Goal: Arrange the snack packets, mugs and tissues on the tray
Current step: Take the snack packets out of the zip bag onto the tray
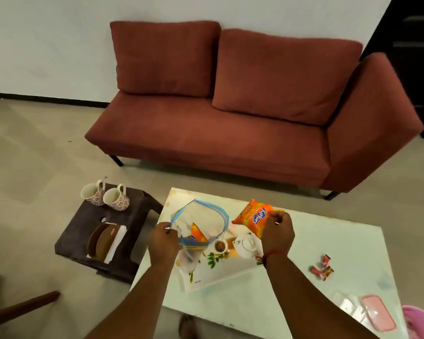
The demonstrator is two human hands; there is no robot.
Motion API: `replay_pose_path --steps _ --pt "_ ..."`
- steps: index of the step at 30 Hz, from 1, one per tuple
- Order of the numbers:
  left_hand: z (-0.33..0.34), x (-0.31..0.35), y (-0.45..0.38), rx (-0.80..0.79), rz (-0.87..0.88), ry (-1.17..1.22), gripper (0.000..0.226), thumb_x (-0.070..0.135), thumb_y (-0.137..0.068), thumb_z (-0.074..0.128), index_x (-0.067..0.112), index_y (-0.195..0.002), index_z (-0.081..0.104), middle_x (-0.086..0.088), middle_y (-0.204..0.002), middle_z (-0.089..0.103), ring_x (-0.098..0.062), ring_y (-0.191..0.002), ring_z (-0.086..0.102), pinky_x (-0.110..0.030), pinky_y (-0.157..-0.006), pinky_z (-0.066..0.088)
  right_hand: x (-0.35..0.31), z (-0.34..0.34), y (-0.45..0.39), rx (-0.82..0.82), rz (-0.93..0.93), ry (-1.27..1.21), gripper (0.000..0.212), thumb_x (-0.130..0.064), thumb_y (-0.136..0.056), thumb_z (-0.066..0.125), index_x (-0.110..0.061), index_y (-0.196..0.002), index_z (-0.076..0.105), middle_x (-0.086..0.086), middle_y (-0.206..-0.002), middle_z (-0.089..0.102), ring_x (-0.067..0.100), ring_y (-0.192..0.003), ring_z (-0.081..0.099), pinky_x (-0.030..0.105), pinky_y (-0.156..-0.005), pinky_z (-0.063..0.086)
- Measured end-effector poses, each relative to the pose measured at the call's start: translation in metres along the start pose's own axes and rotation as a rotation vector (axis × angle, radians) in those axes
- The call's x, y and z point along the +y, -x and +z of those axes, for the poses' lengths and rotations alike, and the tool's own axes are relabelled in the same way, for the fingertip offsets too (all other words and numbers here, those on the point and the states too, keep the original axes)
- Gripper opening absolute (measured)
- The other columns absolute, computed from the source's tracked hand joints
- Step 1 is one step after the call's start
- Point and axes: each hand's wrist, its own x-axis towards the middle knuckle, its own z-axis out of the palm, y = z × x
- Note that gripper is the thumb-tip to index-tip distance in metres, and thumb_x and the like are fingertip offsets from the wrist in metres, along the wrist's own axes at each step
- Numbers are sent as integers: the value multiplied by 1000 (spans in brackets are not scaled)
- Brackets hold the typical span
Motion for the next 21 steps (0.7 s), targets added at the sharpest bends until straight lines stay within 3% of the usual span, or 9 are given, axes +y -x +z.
replay_pose_path --steps 3,8,13,15,18,21 --pt "-12 -20 -20 -14 -58 57 12 9 -93 62 21 -93 60 -9 -100 67 -35 -92 69 -51 -73 62 45 24 8 -22 136 75 19 -5 -89 48 -22 -90 58 7 -101 66 30 -97 61 28 -75 41" --pt "-24 -46 -55 -44 -150 154 23 4 -92 63 10 -115 60 -12 -110 66 -35 -96 69 -51 -71 62 113 88 31 -50 345 185 21 -4 -92 46 -10 -109 58 17 -113 65 37 -103 61 37 -83 49" --pt "-35 -64 -75 -87 -191 218 25 0 -93 60 9 -117 59 -11 -107 66 -30 -94 69 -50 -72 62 153 144 41 -124 513 122 26 -3 -91 45 -13 -113 58 14 -111 63 32 -93 57 37 -65 54" --pt "-39 -67 -80 -112 -180 222 26 0 -93 60 10 -117 59 -10 -108 66 -31 -96 69 -49 -72 62 163 151 42 -240 523 163 28 -1 -92 47 -7 -116 60 20 -115 63 31 -91 55 31 -66 51" --pt "-39 -66 -82 -156 -153 169 25 2 -93 62 12 -115 59 -9 -108 66 -30 -95 70 -50 -72 62 167 143 42 -390 501 273 26 2 -93 50 5 -116 61 23 -112 64 28 -87 54 23 -53 44" --pt "-35 -54 -76 -203 -108 115 21 4 -94 62 15 -112 59 -10 -108 66 -29 -94 70 -52 -73 62 156 124 47 -295 469 283 29 2 -88 52 1 -115 63 22 -118 64 37 -104 59 33 -82 48"
